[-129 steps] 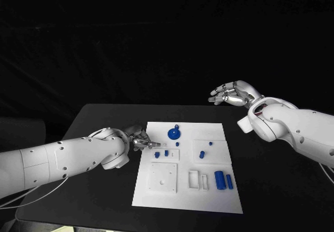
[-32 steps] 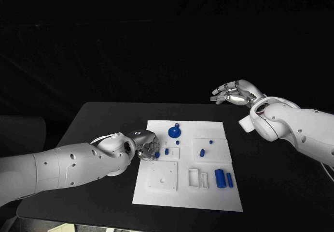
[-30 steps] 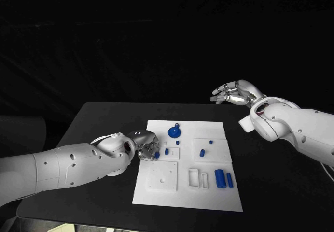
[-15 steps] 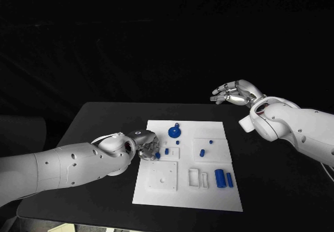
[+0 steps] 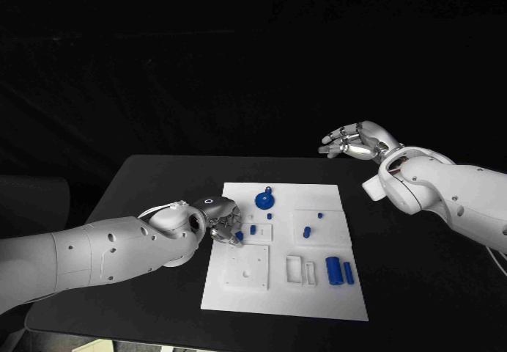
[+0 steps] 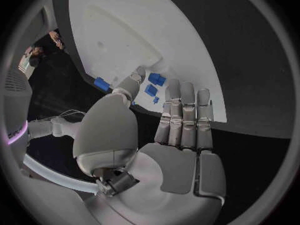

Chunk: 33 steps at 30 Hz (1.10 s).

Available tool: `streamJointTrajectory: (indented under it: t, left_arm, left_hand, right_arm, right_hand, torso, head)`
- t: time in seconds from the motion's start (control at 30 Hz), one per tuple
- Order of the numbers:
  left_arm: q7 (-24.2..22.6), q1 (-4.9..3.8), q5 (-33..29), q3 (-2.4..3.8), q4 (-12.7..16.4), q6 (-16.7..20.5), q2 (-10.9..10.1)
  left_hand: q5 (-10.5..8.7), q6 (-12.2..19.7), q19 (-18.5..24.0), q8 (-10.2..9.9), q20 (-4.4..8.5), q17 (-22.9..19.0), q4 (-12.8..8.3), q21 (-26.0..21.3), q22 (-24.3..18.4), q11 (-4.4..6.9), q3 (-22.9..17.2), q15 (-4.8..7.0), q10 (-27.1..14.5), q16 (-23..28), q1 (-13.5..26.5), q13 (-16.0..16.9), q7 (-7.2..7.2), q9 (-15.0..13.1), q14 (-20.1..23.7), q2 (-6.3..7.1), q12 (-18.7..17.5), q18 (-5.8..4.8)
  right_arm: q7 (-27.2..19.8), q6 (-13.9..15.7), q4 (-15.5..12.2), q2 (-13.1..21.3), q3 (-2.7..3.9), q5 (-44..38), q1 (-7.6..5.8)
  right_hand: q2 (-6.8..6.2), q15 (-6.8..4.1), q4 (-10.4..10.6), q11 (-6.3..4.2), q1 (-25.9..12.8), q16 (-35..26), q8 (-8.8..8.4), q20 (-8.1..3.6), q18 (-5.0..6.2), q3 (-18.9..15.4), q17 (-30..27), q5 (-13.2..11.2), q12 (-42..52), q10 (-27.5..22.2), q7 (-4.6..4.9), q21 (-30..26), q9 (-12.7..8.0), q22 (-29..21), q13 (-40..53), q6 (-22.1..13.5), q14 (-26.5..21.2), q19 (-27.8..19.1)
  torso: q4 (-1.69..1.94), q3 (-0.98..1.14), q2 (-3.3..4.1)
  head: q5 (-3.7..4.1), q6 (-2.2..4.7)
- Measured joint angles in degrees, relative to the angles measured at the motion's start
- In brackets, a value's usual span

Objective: Assemble the parts on the task board

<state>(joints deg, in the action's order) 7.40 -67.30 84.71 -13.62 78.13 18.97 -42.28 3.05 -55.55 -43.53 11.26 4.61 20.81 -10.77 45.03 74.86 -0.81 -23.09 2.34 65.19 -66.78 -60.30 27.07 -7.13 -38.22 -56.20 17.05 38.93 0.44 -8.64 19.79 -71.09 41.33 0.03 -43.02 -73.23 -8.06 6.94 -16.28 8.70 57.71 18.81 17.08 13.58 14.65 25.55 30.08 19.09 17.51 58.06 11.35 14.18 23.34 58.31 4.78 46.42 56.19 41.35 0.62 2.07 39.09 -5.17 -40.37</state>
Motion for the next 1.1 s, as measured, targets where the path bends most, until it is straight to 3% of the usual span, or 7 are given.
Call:
streamJointTrajectory:
  t: [0.13,0.37,0.73,1.1]
  left_arm:
    - [0.1,0.0,0.0,-0.03,0.09,0.14,0.0]
    - [0.09,0.01,0.28,-0.04,0.05,0.2,0.09]
    - [1.31,0.01,1.65,-0.02,-0.03,0.16,0.33]
    - [2.09,0.13,2.06,-0.02,0.0,0.12,0.92]
  left_hand:
    - [0.0,0.0,0.0,0.0,0.0,0.12,-0.5,0.0,0.0,0.0,-0.14,0.0,0.0,0.0,-0.18,0.12,0.0,0.14,0.0,-0.11,0.0,0.0]
    - [-0.01,-1.39,-0.21,0.82,0.21,0.38,-0.57,0.0,0.09,0.21,-3.47,0.0,0.22,0.0,-4.17,0.42,0.71,-0.01,0.0,-0.54,0.0,0.0]
    - [-0.01,-4.63,-2.57,5.22,0.71,2.21,0.82,0.81,0.08,2.28,-2.54,1.88,2.73,-3.11,-2.86,2.15,2.54,-1.89,-2.29,-0.31,2.34,0.0]
    - [0.0,-4.79,-2.89,6.2,0.81,2.59,2.07,0.89,0.07,2.56,-1.93,2.16,3.0,-3.6,-0.99,2.62,2.71,-2.07,-2.57,-0.17,2.73,0.0]
  right_arm:
    - [0.0,0.0,0.02,-0.01,0.0,0.0,0.0]
    - [0.01,-0.02,0.01,-0.03,0.0,0.01,0.0]
    - [0.02,-0.04,-0.03,-0.03,0.0,0.02,0.0]
    - [0.02,-0.04,-0.07,-0.03,0.0,0.03,0.0]
  right_hand:
    - [0.0,0.0,0.0,0.0,0.0,0.0,0.0,0.0,0.0,0.0,0.0,0.0,0.0,0.0,0.0,0.0,0.0,0.0,0.0,0.0,0.0,0.0]
    - [0.0,0.0,0.0,0.0,0.0,0.0,0.0,0.0,0.0,0.0,0.0,0.0,0.0,0.0,0.0,0.0,0.0,0.0,-0.05,0.01,0.0,0.0]
    - [0.0,0.0,0.0,0.0,0.0,0.0,0.0,0.0,0.0,0.0,0.01,0.0,0.0,0.0,-0.01,0.0,0.01,0.0,-0.1,0.01,0.0,0.0]
    - [0.0,0.0,0.0,0.0,0.0,0.0,0.0,0.0,0.0,0.0,0.01,0.0,0.0,0.0,-0.01,0.0,-0.04,0.0,-0.1,0.01,0.0,0.0]
  torso:
    - [0.01,-0.01,0.0]
    - [0.0,-0.01,0.0]
    - [-0.03,0.03,0.0]
    - [-0.04,0.06,0.01]
  head:
    - [0.01,0.04]
    - [-0.06,0.04]
    - [-0.1,-0.01]
    - [-0.11,-0.03]
